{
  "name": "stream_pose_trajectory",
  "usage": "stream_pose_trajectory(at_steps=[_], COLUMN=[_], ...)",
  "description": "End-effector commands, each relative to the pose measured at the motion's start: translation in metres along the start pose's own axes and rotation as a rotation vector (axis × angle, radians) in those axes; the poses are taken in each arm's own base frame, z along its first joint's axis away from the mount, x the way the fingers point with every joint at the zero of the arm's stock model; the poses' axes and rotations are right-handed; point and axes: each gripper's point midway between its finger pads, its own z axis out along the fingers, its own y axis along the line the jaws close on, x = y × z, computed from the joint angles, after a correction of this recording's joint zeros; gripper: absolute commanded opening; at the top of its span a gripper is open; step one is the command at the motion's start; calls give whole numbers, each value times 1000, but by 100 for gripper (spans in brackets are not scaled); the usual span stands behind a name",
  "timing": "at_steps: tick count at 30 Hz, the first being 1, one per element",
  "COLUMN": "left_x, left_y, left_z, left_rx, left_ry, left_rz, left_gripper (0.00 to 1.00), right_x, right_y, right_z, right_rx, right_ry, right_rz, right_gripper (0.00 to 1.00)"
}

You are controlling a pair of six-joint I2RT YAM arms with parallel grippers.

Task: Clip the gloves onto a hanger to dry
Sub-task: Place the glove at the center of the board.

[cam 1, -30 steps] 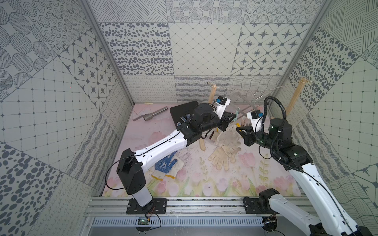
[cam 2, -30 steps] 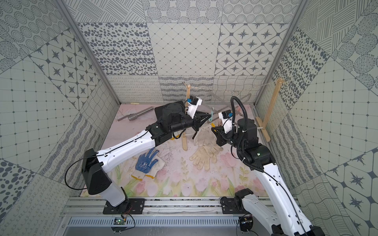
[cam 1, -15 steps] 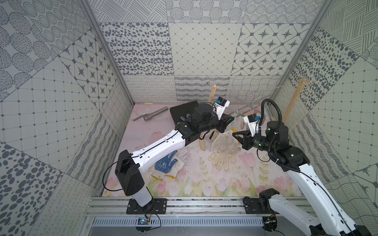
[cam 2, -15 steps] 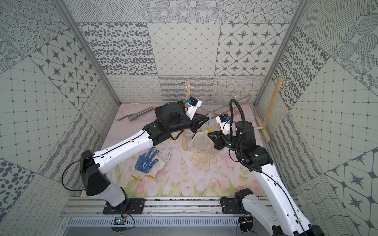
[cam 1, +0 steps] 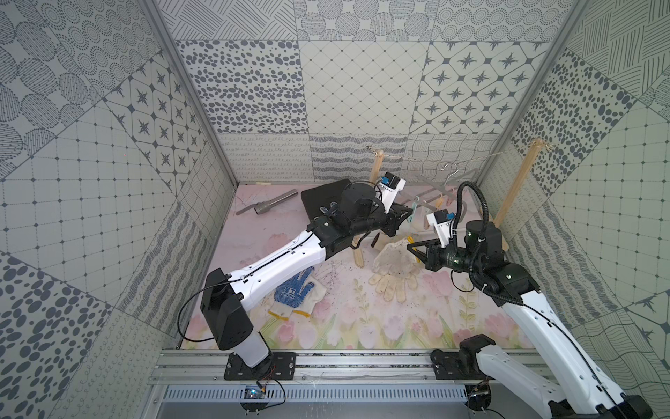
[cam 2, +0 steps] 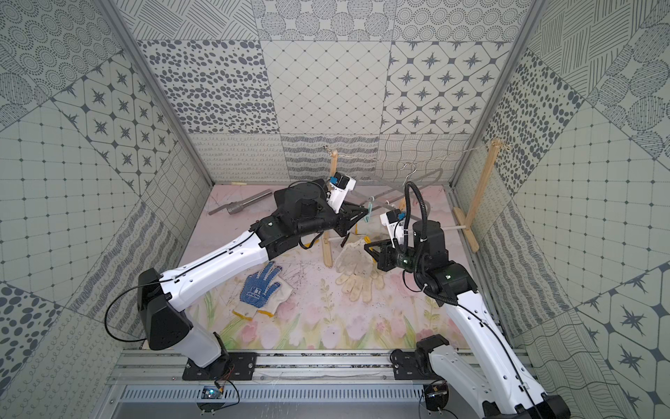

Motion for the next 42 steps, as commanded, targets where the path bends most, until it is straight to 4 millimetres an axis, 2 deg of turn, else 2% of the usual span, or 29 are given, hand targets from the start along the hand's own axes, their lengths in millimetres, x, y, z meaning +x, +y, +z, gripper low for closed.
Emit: stream_pose_trajectory(at_steps=[1,11,19,35,39,42], left_x=[-8,-6,-5,-2,0,1], left_y=[-11,-11,-10,-9,-9,-9], left_z=[-4,0,1,7,10,11], left_rx=[22,27,26,34,37,42], left_ry=[-21,-14,-10,-8,-4,-6], left_rz=[27,22,20,5,3,-4], left_gripper=[0,0,0,0,0,0], right_x=[-9,7,11,41,47,52], right_y=[8,-20,-34,-106,-121,-130], right_z=[0,11,12,16,25,37], right_rx=[-40,62,125,454,495,499], right_ry=[-43,6,18,60,71,83], right_rz=[-8,54,55,129,159,189], right_gripper=[0,0,0,0,0,8])
